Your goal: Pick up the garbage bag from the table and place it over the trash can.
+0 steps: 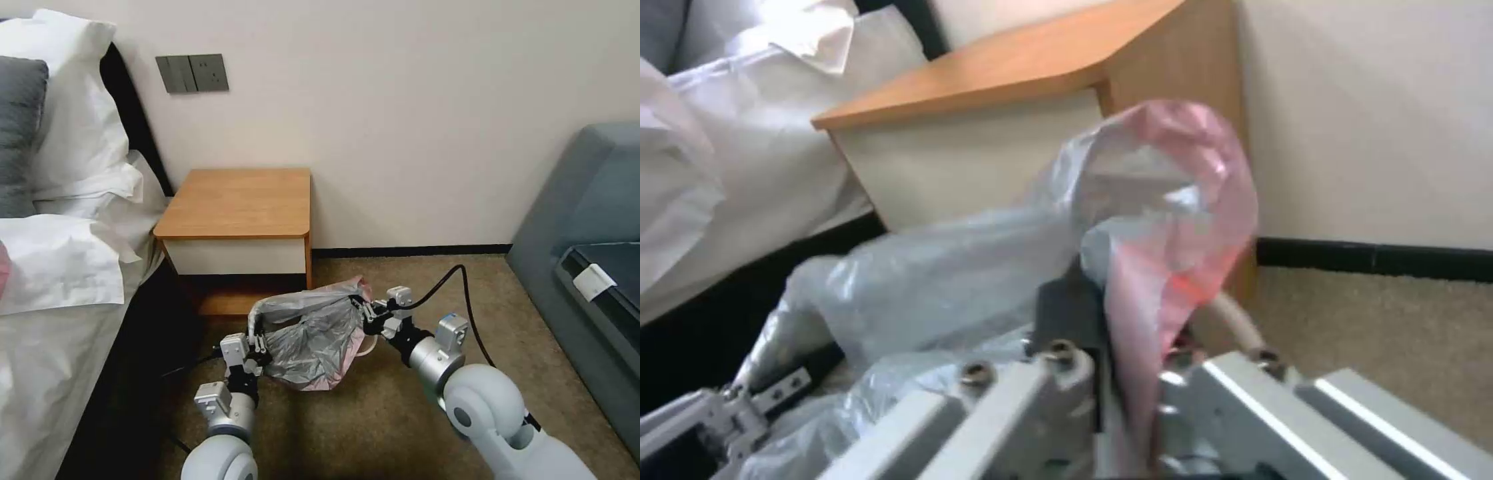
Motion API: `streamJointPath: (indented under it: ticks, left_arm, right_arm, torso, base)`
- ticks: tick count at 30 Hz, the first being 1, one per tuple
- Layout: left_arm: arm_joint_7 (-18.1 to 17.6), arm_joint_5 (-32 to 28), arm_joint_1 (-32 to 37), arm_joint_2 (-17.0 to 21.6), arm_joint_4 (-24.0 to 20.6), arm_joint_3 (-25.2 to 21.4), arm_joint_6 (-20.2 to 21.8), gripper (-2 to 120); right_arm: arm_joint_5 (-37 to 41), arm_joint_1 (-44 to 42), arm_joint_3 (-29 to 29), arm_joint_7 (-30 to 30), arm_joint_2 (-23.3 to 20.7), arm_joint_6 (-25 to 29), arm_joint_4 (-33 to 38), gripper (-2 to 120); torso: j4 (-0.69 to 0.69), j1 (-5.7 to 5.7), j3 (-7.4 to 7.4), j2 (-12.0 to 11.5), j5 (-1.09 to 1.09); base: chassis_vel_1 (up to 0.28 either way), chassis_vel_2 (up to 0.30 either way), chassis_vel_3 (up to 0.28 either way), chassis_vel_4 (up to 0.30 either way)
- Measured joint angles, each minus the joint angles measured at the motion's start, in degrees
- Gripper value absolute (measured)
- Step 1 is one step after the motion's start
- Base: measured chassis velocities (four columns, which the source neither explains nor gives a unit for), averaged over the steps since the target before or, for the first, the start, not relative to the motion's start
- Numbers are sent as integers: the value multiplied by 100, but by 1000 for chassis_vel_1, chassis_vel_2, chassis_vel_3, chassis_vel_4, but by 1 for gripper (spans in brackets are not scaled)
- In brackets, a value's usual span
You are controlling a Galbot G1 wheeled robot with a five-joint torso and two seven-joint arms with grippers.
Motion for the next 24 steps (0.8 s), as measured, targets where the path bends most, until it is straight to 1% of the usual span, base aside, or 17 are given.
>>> streamJointPath:
  ticks: [1, 2, 3, 5, 6, 7, 9, 11, 13, 15, 17, 18, 19, 20, 21, 22, 24]
  left_arm:
    - [-1, -3, 0, -7, 0, -4, 0, 6]
    - [-1, -3, 0, -7, 0, -4, 0, 6]
    - [0, -6, 0, -9, 0, -7, 0, 6]
    - [0, -33, 1, -9, -6, -39, 0, 6]
    - [0, -33, 1, -9, -6, -39, 0, 6]
    - [0, -46, -2, -9, -9, -55, 0, 6]
    - [-1, -120, -50, -28, -10, -149, 15, 6]
    - [-1, -134, -60, -31, -10, -170, 19, 6]
    - [-2, -226, -111, -33, -15, -283, 41, 6]
    - [-2, -251, -113, -27, -22, -298, 46, 6]
    - [-2, -371, -102, 9, -79, -361, 59, 6]
    - [-2, -371, -102, 9, -79, -361, 59, 6]
    - [8, -404, -86, 23, -96, -382, 54, 6]
    - [8, -404, -86, 23, -96, -382, 54, 6]
    - [29, -418, -67, 33, -107, -392, 33, 6]
    - [70, -433, -44, 47, -114, -409, -23, 6]
    - [91, -435, -35, 55, -124, -419, -56, 6]
  right_arm:
    - [-26, -33, -4, -6, -3, 5, 17, 12]
    - [-26, -33, -4, -6, -3, 5, 17, 12]
    - [-46, -67, -5, -8, -12, 19, 45, 18]
    - [-57, -137, 0, -12, -62, 45, 122, 25]
    - [-57, -137, 0, -12, -62, 45, 122, 25]
    - [-58, -158, 7, -16, -84, 55, 149, 29]
    - [-58, -259, 73, -45, -187, 144, 285, 41]
    - [-58, -277, 87, -53, -202, 161, 306, 43]
    - [37, -351, 188, -101, -266, 285, 401, 55]
    - [94, -350, 205, -101, -266, 304, 404, 57]
    - [671, -175, 272, 115, -165, 322, 346, 70]
    - [671, -175, 272, 115, -165, 322, 346, 70]
    - [1046, -20, 288, 320, -78, 299, 246, 76]
    - [1046, -20, 288, 320, -78, 299, 246, 76]
    - [1407, 117, 308, 477, -19, 225, 169, 80]
    - [1833, 283, 326, 655, 32, 106, 80, 88]
    - [1992, 346, 327, 725, 47, 59, 43, 90]
  torso:
    - [0, 0, 0, 0, 0]
    - [0, 0, 0, 0, 0]
    - [0, 0, 0, 0, 0]
    - [0, 0, 0, 0, 0]
    - [0, 0, 0, 0, 0]
    - [0, 0, 0, 0, 0]
    - [0, 0, 0, 0, 0]
    - [0, 0, 0, 0, 0]
    - [0, 0, 0, 0, 0]
    - [0, 0, 0, 0, -1]
    - [0, 0, 0, 0, -1]
    - [0, 0, 0, 0, -1]
    - [0, 0, 0, 0, 0]
    - [0, 0, 0, 0, 0]
    - [0, 0, 0, 0, 0]
    - [0, 0, 0, 0, 0]
    - [1, 0, 0, 0, -1]
  base:
    - [0, 0, 0, 0]
    - [0, 0, 0, 0]
    - [0, 0, 0, 0]
    - [0, 0, 0, 0]
    - [0, 0, 0, 0]
    - [0, 0, 0, 0]
    - [0, 0, 0, 0]
    - [0, 0, 0, 0]
    - [0, 0, 0, 0]
    - [0, 0, 0, 0]
    - [0, 0, 0, 0]
    - [0, 0, 0, 0]
    - [0, 0, 0, 0]
    - [0, 0, 0, 0]
    - [0, 0, 0, 0]
    - [0, 0, 0, 0]
    - [0, 0, 0, 0]
